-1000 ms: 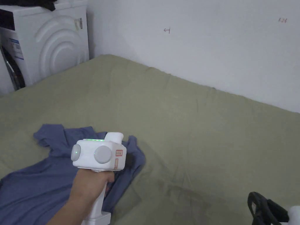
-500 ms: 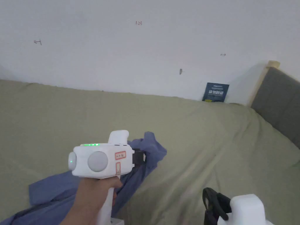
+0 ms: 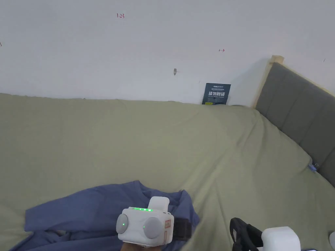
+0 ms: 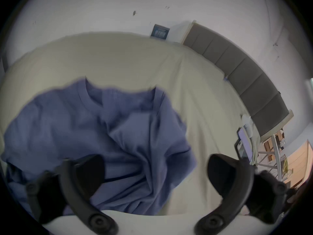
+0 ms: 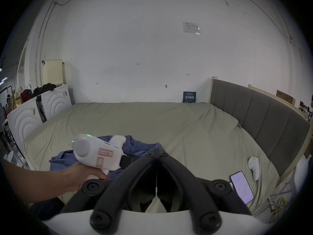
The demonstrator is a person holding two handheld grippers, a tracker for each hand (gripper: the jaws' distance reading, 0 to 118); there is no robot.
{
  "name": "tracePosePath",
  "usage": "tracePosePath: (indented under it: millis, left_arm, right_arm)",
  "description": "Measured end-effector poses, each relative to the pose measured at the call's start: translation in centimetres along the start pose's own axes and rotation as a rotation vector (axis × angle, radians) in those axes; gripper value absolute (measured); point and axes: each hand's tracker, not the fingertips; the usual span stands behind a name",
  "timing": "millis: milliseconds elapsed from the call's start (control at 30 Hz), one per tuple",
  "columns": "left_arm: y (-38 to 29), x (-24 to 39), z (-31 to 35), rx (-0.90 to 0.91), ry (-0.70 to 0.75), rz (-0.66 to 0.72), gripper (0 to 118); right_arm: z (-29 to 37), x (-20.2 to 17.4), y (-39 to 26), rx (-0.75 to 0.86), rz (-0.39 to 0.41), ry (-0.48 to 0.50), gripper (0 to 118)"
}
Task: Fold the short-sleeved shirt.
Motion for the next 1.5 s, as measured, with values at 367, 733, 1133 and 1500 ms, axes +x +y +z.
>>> tracePosePath:
  millis: [367,733,1133,1500]
  left_arm:
    - [-9.0,-1.7,23.6,0.355,0.101,-0.172,26]
    - [-18.6,-12.8,30.2,0.288,0.247,0.117,2]
    - [-13.6,-31.3,28.0,0.093,0.430,0.243,113]
    - [-13.7,-31.2,20.3,-0.083,0.545,0.112,73]
  right_arm:
    - [1.1,-5.8,0.0,0.045,0.095,0.075,0]
    - [0.9,-13.7,-0.7,0.038,0.129,0.205,0]
    - [-1.7,-16.4,-0.6,-0.019,0.172,0.226,0]
    - [-2.7,-16.1,-0.1,-0.038,0.204,0.212,0]
